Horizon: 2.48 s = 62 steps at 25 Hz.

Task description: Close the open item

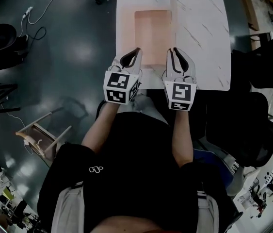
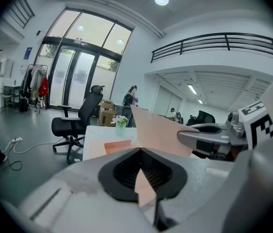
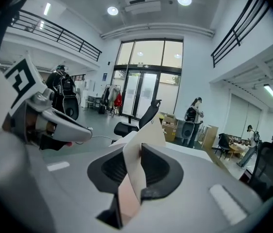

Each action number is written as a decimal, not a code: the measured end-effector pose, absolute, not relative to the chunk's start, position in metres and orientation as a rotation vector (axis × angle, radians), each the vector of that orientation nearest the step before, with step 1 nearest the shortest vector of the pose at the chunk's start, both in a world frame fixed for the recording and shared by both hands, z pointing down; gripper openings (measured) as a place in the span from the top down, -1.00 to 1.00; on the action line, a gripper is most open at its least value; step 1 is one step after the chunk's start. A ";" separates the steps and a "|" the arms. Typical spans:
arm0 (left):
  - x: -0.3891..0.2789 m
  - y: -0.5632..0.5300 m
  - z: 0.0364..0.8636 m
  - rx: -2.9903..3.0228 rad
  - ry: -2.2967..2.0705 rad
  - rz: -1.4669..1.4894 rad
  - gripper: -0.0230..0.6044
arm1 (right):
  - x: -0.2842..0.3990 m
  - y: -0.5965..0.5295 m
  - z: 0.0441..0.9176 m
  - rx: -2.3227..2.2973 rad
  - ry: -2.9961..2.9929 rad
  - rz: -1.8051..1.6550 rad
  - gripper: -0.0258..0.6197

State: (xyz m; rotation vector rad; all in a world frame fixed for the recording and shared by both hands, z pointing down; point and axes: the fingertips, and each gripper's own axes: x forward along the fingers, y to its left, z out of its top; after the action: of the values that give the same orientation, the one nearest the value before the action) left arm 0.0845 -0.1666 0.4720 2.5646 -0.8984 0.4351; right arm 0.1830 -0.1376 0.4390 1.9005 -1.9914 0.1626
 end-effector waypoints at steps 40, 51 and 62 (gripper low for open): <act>-0.021 -0.176 0.509 2.356 -1.142 0.443 0.93 | 0.030 -0.175 0.596 1.103 -2.000 0.232 0.73; -0.019 -0.178 0.513 2.348 -1.138 0.450 0.93 | 0.024 -0.173 0.617 0.988 -1.997 0.300 0.67; -0.017 -0.183 0.511 2.349 -1.138 0.447 0.93 | 0.017 -0.166 0.617 0.889 -2.078 0.489 0.41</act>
State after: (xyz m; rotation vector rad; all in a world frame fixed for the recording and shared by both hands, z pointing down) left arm -0.0169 -0.1830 0.5114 2.3495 -1.1385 0.4473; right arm 0.0172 -0.1664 0.6173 0.8888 -2.0781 0.4885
